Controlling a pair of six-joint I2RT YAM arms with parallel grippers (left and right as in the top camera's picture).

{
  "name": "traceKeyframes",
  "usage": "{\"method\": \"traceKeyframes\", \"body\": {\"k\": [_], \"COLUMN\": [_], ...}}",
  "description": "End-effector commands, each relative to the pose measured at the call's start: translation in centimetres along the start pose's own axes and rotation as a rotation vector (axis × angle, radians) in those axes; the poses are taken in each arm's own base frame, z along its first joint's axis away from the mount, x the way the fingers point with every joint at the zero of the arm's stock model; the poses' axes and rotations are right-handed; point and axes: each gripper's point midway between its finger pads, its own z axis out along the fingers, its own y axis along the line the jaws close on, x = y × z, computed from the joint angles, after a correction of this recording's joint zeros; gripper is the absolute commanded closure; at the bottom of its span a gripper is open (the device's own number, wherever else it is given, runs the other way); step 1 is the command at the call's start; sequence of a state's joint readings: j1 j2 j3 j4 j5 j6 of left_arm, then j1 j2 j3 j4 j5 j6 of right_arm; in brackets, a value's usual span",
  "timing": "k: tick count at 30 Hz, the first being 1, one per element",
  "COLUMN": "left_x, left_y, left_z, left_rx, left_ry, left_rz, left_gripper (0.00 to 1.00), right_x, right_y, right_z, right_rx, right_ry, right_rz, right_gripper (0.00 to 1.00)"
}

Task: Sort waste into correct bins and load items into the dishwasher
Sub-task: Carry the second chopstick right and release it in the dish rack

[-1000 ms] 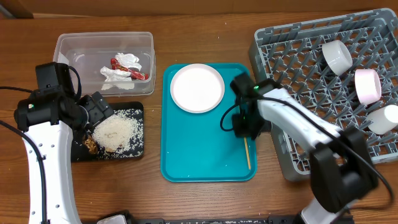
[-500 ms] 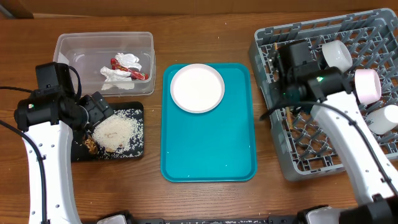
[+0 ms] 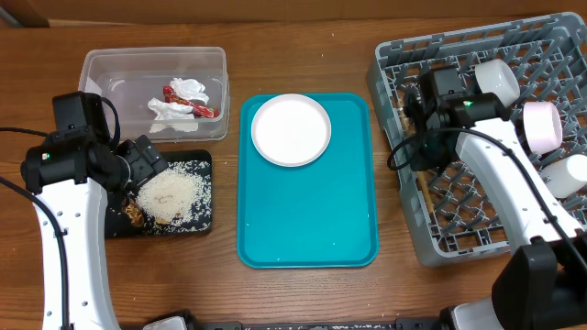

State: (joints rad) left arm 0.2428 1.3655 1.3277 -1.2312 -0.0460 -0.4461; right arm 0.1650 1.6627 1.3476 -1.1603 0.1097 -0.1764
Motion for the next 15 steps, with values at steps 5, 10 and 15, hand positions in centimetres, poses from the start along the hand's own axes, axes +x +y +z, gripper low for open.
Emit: {"method": "traceKeyframes", "body": {"k": [5, 10, 15], "left_x": [-0.4, -0.4, -0.4], "left_y": [0.1, 0.1, 0.1], "left_z": [-0.6, -0.6, -0.6], "left_rx": [0.0, 0.0, 0.0], "left_ry": [-0.024, -0.024, -0.024], "left_rz": [-0.009, -0.009, -0.009], "left_gripper": [0.0, 0.0, 0.0], "right_x": [0.0, -0.3, -2.7], "right_y": [0.5, 0.4, 0.0], "right_z": [0.2, -0.5, -3.8], "right_rx": [-0.027, -0.026, -0.024], "right_ry": [0.003, -0.003, -0.085], "right_rz": [-0.009, 0.021, 0.089], "right_gripper": [0.69, 0.7, 0.7]}}
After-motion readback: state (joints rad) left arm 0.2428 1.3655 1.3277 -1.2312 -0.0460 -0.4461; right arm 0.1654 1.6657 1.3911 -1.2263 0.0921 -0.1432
